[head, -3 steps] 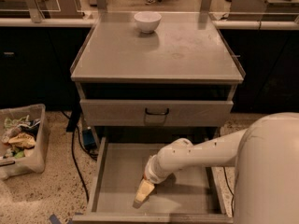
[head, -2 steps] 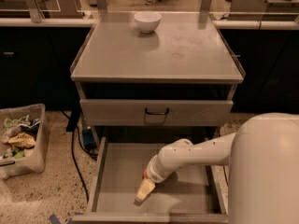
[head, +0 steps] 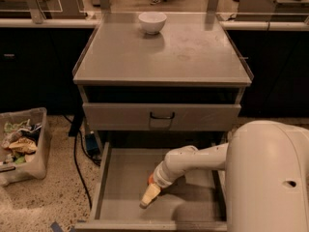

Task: Pick orange from middle drawer and place on counter

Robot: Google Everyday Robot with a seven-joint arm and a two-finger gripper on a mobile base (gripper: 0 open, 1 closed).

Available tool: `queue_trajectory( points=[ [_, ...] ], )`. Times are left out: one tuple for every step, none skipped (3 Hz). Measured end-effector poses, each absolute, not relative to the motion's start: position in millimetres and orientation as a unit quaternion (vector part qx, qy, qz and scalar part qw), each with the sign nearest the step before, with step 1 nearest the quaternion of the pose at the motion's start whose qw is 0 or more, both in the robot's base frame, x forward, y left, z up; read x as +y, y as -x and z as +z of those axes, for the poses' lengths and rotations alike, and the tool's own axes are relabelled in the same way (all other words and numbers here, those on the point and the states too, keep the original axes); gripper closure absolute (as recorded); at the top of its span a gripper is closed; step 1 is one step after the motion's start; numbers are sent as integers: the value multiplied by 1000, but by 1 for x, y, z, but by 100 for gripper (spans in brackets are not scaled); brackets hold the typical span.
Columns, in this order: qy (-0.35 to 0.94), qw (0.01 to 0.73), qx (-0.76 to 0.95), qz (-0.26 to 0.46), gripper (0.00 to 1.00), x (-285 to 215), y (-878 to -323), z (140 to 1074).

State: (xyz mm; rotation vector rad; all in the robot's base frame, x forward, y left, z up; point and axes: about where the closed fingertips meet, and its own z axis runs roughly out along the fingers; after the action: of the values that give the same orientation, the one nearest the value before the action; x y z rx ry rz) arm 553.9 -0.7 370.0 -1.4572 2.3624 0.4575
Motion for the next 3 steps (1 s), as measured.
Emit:
queue_trajectory(
  points=[
    [507,155,832,166,0,0,-555,361],
    [507,155,832,166,19,0,-555,361],
    [507,155,832,166,43,0,-555,361]
  ],
)
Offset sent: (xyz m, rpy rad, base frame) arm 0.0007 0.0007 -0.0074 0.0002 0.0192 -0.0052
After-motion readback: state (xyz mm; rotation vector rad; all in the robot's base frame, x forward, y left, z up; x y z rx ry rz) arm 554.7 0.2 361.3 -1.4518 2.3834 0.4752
